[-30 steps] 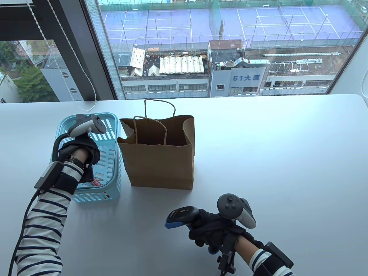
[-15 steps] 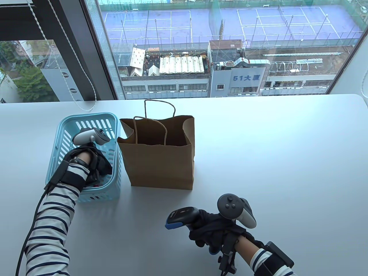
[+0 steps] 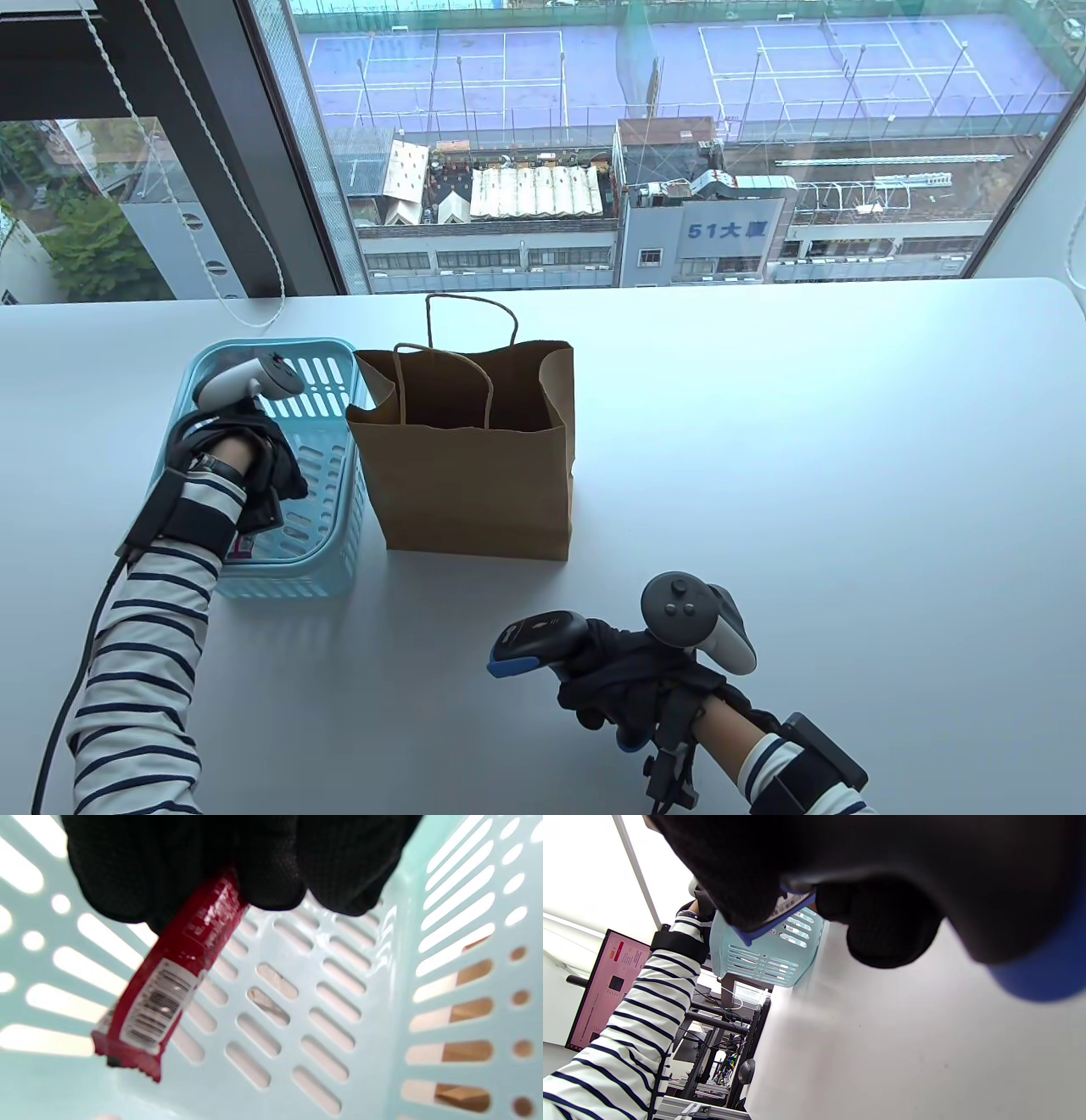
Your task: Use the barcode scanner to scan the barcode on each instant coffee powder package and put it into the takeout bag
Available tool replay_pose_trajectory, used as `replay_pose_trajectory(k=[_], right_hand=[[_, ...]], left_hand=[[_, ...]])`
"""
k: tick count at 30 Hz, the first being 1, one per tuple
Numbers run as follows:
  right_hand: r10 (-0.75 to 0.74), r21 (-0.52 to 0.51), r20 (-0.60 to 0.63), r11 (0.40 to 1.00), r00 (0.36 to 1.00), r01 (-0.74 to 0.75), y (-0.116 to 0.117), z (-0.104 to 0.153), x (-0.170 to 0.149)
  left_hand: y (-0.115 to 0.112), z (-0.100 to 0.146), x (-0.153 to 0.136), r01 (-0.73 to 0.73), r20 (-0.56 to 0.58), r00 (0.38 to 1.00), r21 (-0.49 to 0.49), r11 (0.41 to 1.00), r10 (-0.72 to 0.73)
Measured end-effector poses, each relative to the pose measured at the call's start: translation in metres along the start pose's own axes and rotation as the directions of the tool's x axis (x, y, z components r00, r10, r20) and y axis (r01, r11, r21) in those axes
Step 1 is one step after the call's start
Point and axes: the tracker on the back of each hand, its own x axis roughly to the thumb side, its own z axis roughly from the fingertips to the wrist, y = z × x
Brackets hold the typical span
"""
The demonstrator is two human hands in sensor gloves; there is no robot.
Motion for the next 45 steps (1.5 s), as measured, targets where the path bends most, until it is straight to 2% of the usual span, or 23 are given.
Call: replay_pose_trajectory(k=[1, 3, 4, 5, 8, 9, 13, 15, 17, 19, 25, 29, 31, 34, 37, 39, 45], right_hand=[[0.001, 0.0, 0.001, 1.0, 1.0, -0.001, 0.0, 0.0, 0.0], [0.004, 0.0, 0.006, 1.0, 1.0, -0.004, 0.0, 0.0, 0.001], [0.005, 0.0, 0.008, 1.0, 1.0, -0.005, 0.0, 0.0, 0.002], [0.009, 0.0, 0.012, 1.0, 1.0, -0.009, 0.001, 0.0, 0.002], [0.014, 0.001, 0.017, 1.0, 1.0, -0.014, 0.001, 0.0, 0.003], [0.016, 0.001, 0.018, 1.0, 1.0, -0.016, 0.002, 0.0, 0.003], [0.02, 0.002, 0.022, 1.0, 1.0, -0.02, 0.002, -0.001, 0.004], [0.019, 0.003, 0.025, 1.0, 1.0, -0.019, 0.003, -0.001, 0.004], [0.021, 0.004, 0.027, 1.0, 0.999, -0.022, 0.003, -0.001, 0.005], [0.023, 0.007, 0.028, 1.0, 0.999, -0.023, 0.004, -0.001, 0.005], [0.007, 0.023, 0.037, 1.0, 0.999, -0.008, 0.009, -0.002, 0.007], [0.004, 0.024, 0.056, 1.0, 0.998, -0.005, 0.014, -0.003, 0.011], [0.001, 0.011, 0.07, 1.0, 0.998, -0.002, 0.015, -0.003, 0.013], [-0.008, -0.017, 0.09, 1.0, 0.996, 0.009, 0.016, -0.002, 0.016], [-0.004, -0.037, 0.099, 0.999, 0.995, 0.008, 0.017, -0.001, 0.017], [-0.005, -0.065, 0.107, 0.998, 0.994, 0.012, 0.017, 0.0, 0.018], [0.06, -0.111, 0.177, 0.993, 0.982, -0.041, 0.019, 0.006, 0.029]], left_hand=[[0.007, 0.01, -0.001, -0.013, 0.016, 1.0, 0.054, 0.998, 0.012], [0.024, 0.042, -0.005, -0.04, 0.074, 0.997, 0.222, 0.974, 0.024], [0.028, 0.051, -0.006, -0.048, 0.096, 0.995, 0.267, 0.963, 0.023], [0.033, 0.07, -0.008, -0.079, 0.147, 0.989, 0.357, 0.931, 0.027], [0.038, 0.11, -0.011, -0.181, 0.326, 0.945, 0.493, 0.851, 0.012], [0.038, 0.127, -0.013, -0.237, 0.418, 0.909, 0.519, 0.821, -0.001], [0.033, 0.171, -0.021, -0.366, 0.659, 0.75, 0.484, 0.795, -0.056], [0.028, 0.185, -0.023, -0.38, 0.711, 0.696, 0.488, 0.786, -0.104], [0.019, 0.2, -0.027, -0.397, 0.719, 0.673, 0.548, 0.737, -0.172], [0.012, 0.208, -0.028, -0.389, 0.728, 0.647, 0.571, 0.723, -0.226], [-0.021, 0.212, -0.032, -0.404, 0.776, 0.585, 0.532, 0.744, -0.236], [-0.045, 0.201, -0.031, -0.461, 0.836, 0.53, 0.427, 0.778, -0.145], [-0.059, 0.195, -0.028, -0.505, 0.86, 0.502, 0.374, 0.778, -0.088], [-0.077, 0.19, -0.024, -0.573, 0.88, 0.473, 0.336, 0.748, -0.033], [-0.096, 0.189, -0.018, -0.602, 0.865, 0.501, 0.374, 0.705, -0.032], [-0.112, 0.189, -0.014, -0.608, 0.841, 0.54, 0.411, 0.679, -0.025], [-0.155, 0.177, -0.001, -0.542, 0.749, 0.662, 0.463, 0.701, 0.017]])
